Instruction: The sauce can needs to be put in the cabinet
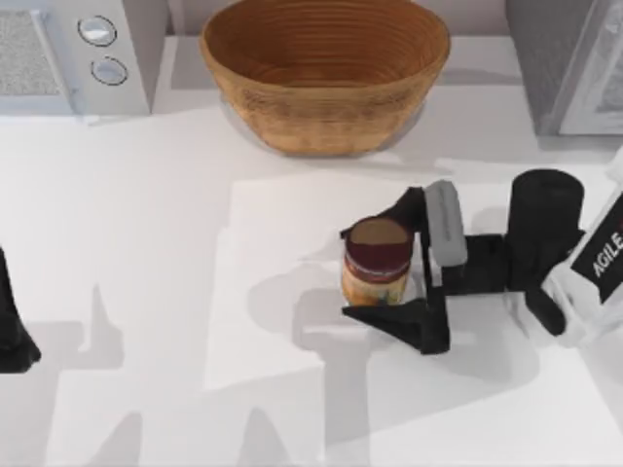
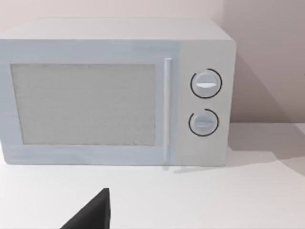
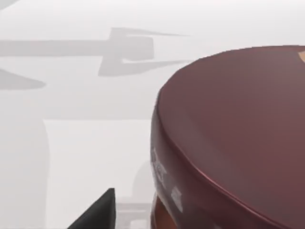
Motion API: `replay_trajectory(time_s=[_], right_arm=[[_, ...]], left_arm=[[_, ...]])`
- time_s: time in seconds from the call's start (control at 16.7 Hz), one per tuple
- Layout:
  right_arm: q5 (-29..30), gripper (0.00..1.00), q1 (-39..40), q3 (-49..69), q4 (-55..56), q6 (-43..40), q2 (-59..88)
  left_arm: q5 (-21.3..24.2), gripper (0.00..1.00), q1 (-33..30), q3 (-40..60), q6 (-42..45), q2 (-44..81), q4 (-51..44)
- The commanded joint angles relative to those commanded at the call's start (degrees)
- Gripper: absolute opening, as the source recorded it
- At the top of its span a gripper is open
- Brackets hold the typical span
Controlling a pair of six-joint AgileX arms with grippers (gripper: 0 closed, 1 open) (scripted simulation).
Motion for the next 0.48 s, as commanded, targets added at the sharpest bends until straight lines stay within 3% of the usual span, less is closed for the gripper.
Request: replay_trajectory(time_s=[0.48], right_arm=[[0.00,0.25,0.00,0.00,0.00,0.00,0.00]], left_arm=[[0.00,1.00,0.00,0.00,0.00,0.00,0.00]])
